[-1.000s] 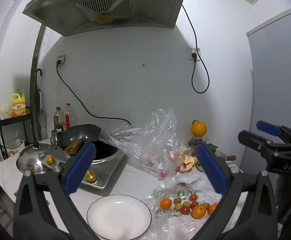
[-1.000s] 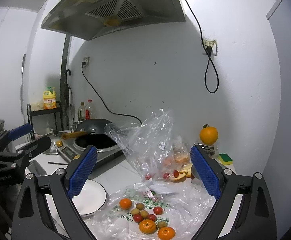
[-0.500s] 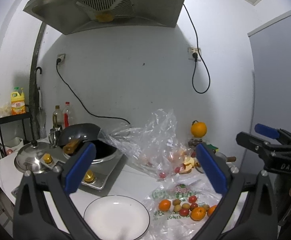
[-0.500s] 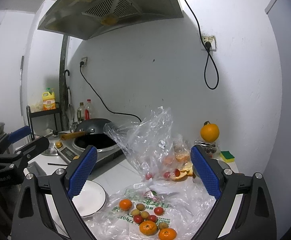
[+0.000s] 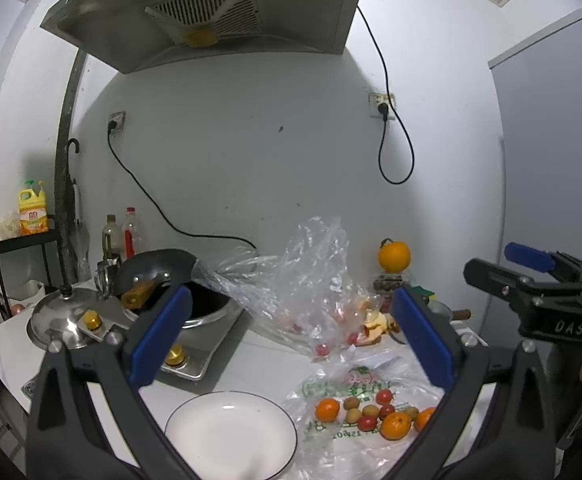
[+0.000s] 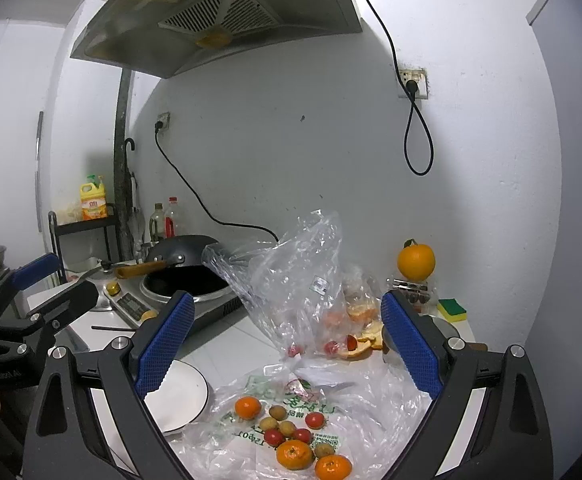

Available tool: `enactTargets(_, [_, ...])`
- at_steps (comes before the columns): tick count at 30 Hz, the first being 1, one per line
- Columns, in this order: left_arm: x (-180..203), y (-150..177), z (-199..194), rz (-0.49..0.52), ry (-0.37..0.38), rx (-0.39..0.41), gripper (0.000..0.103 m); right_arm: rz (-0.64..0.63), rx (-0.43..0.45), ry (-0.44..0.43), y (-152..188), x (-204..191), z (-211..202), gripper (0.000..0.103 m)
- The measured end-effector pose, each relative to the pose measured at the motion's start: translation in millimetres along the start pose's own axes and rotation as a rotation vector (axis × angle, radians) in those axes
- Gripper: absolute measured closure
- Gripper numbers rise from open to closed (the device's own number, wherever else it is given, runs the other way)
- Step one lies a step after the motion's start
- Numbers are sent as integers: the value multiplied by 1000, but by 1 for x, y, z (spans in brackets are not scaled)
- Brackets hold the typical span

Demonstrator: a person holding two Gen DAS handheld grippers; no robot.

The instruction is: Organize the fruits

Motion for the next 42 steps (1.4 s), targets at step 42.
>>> enactTargets(42, [-8, 2, -6, 21, -39, 12, 1, -26, -21, 2, -1, -10, 0, 7])
Point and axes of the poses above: each gripper's, at about its wrist camera, not at the fingertips, and z roughly the way its jaws point, x to its right, y to its underside, the point moved 9 cm from there along z, roughly the way its jaws point, and after that the axes turned 9 degrees about -y, right-handed, at the moved point
